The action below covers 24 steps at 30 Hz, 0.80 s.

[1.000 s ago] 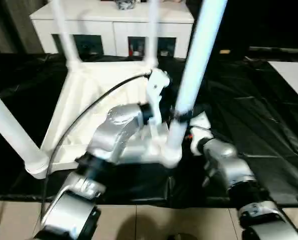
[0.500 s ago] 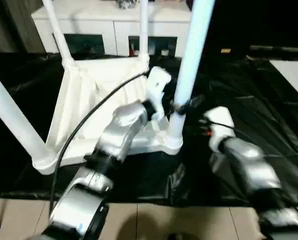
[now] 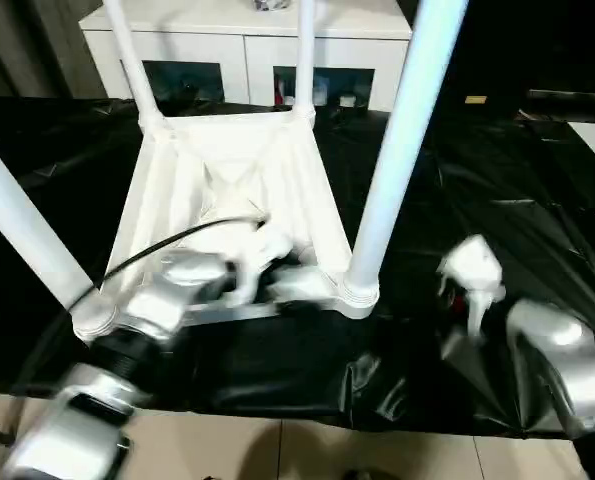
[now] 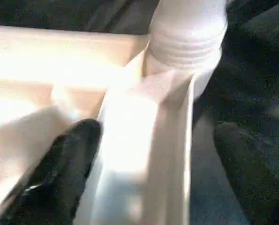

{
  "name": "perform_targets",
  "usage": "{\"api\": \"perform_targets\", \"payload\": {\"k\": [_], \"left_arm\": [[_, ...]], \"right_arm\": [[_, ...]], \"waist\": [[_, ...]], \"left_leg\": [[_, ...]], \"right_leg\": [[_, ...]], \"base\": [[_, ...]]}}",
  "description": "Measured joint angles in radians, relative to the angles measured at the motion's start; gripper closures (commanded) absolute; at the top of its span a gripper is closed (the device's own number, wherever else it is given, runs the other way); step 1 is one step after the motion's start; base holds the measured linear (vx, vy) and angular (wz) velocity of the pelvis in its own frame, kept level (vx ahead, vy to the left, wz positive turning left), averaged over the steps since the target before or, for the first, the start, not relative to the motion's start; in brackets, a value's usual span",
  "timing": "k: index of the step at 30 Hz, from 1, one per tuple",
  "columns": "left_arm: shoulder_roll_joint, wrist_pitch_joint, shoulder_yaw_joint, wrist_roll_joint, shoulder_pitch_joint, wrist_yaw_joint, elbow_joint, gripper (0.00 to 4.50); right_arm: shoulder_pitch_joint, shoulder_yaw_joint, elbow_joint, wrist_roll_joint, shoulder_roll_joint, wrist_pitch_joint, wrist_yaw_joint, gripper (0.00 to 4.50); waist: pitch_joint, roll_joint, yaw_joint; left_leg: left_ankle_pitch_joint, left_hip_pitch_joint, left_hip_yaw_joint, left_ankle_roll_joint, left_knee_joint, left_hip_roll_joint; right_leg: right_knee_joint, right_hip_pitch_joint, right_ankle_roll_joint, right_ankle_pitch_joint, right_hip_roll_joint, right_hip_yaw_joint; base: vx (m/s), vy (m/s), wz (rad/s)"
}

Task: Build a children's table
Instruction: Rotate table base

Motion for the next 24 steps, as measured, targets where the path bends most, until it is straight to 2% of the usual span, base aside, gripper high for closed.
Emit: {"api": "perform_targets", "payload": {"k": [1, 3, 5, 8, 11, 12, 15, 19, 24], "left_arm": [[0.0, -0.001, -0.002, 0.002, -0.008, -0.001, 0.004, 0.46], [0.003, 0.0, -0.005, 0.003, -0.018, -0.008, 0.005, 0.84], [0.005, 0.002, -0.005, 0.002, -0.02, -0.025, 0.007, 0.84], [-0.003, 0.006, -0.002, 0.001, -0.022, -0.06, 0.03, 1.22], [-0.01, 0.021, -0.002, -0.002, -0.022, -0.097, 0.04, 1.4], [-0.014, 0.027, -0.002, -0.002, -0.022, -0.104, 0.04, 1.67], [-0.027, 0.027, -0.002, 0.001, -0.028, -0.102, 0.058, 1.78], [-0.061, 0.008, -0.002, 0.023, -0.054, -0.071, 0.127, 2.25], [-0.07, 0.003, -0.004, 0.043, -0.067, -0.077, 0.155, 2.62]], "right_arm": [[0.0, 0.007, -0.006, 0.0, -0.001, 0.001, 0.009, 1.04], [0.0, 0.016, -0.025, 0.0, -0.005, 0.006, 0.024, 1.04], [0.0, 0.019, -0.039, 0.0, -0.011, 0.009, 0.028, 1.04], [0.001, 0.019, -0.047, 0.0, -0.022, 0.027, 0.028, 1.04], [0.001, 0.019, -0.061, -0.001, -0.029, 0.038, 0.028, 1.04], [0.001, 0.019, -0.061, -0.001, -0.029, 0.042, 0.028, 1.04], [0.0, 0.021, -0.061, -0.002, -0.029, 0.046, 0.027, 1.04], [-0.001, 0.027, -0.061, -0.003, -0.031, 0.05, 0.027, 1.04], [-0.001, 0.029, -0.065, -0.004, -0.036, 0.057, 0.028, 1.04]], "waist": [[0.0, 0.0, 0.002], [0.0, 0.0, 0.007], [0.0, 0.0, 0.008], [0.0, 0.0, 0.008], [0.0, 0.0, 0.009], [0.0, 0.0, 0.009], [0.0, 0.0, 0.009], [0.0, 0.0, 0.009], [0.0, 0.001, 0.008]], "left_leg": [[0.0, 0.001, 0.0, 0.0, 0.0, 0.0], [0.0, 0.001, 0.001, 0.0, 0.0, 0.0], [0.0, 0.002, 0.001, 0.0, 0.0, 0.0], [0.0, 0.002, 0.001, 0.0, 0.0, 0.0], [0.0, 0.002, 0.0, 0.0, 0.0, 0.0], [0.0, 0.002, 0.0, 0.0, 0.0, 0.0], [0.0, 0.002, 0.0, 0.0, 0.0, 0.0], [0.0, 0.002, 0.0, 0.0, 0.0, -0.001], [0.0, 0.002, 0.0, 0.0, 0.0, 0.0]], "right_leg": [[0.0, 0.001, 0.0, 0.0, 0.0, 0.0], [0.0, 0.001, 0.0, 0.0, 0.0, 0.001], [0.0, 0.002, 0.0, 0.0, 0.0, 0.001], [0.0, 0.002, 0.001, 0.0, 0.0, 0.001], [0.0, 0.002, 0.001, 0.0, 0.0, 0.001], [0.0, 0.002, 0.001, 0.0, 0.0, 0.001], [0.0, 0.002, 0.001, 0.0, 0.0, 0.001], [0.0, 0.002, 0.001, 0.0, 0.0, 0.001], [0.0, 0.002, 0.0, 0.0, 0.0, 0.001]], "base": [[0.0, 0.0, 0.0], [0.0, 0.0, 0.0], [0.0, 0.0, 0.0], [0.0, 0.0, 0.0], [0.0, 0.0, 0.0], [0.0, 0.0, 0.0], [0.0, 0.0, 0.0], [0.0, 0.0, 0.0], [0.0, 0.0, 0.0]]}}
